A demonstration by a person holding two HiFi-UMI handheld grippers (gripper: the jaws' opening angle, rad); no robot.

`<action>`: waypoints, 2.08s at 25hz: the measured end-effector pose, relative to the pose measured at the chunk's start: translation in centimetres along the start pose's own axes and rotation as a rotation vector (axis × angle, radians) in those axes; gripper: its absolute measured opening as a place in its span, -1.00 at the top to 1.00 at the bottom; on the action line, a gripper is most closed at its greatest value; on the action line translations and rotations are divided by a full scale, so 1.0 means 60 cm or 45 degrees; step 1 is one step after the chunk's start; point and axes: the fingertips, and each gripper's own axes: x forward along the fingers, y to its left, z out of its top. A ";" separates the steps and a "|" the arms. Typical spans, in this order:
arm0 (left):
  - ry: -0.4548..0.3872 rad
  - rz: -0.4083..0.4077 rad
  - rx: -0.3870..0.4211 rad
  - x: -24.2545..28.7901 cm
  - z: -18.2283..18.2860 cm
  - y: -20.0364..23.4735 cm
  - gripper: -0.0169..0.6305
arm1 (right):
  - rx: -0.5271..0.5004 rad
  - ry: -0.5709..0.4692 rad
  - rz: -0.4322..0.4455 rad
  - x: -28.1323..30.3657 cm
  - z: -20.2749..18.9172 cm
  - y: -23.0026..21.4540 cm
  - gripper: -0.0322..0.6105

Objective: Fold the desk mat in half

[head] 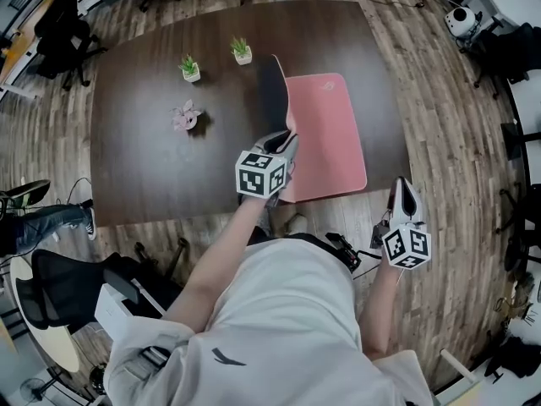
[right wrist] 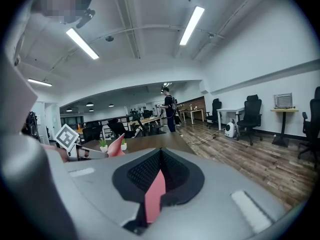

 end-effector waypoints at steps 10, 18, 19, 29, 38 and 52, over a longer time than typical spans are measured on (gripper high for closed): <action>0.148 -0.180 0.004 0.130 -0.026 -0.084 0.71 | 0.029 0.018 -0.094 -0.014 -0.004 -0.052 0.89; 0.224 -0.232 -0.020 0.208 -0.034 -0.107 0.71 | 0.055 0.037 -0.162 -0.019 -0.008 -0.090 0.89; 0.237 -0.236 -0.021 0.220 -0.036 -0.108 0.70 | 0.059 0.041 -0.167 -0.018 -0.010 -0.093 0.89; 0.403 -0.275 -0.002 0.313 -0.082 -0.138 0.70 | 0.096 0.068 -0.217 -0.027 -0.023 -0.129 0.89; 0.462 -0.255 0.087 0.331 -0.105 -0.155 0.67 | 0.128 0.074 -0.220 -0.030 -0.038 -0.132 0.89; 0.467 -0.165 0.178 0.310 -0.108 -0.142 0.62 | 0.132 0.067 -0.207 -0.061 -0.050 -0.115 0.89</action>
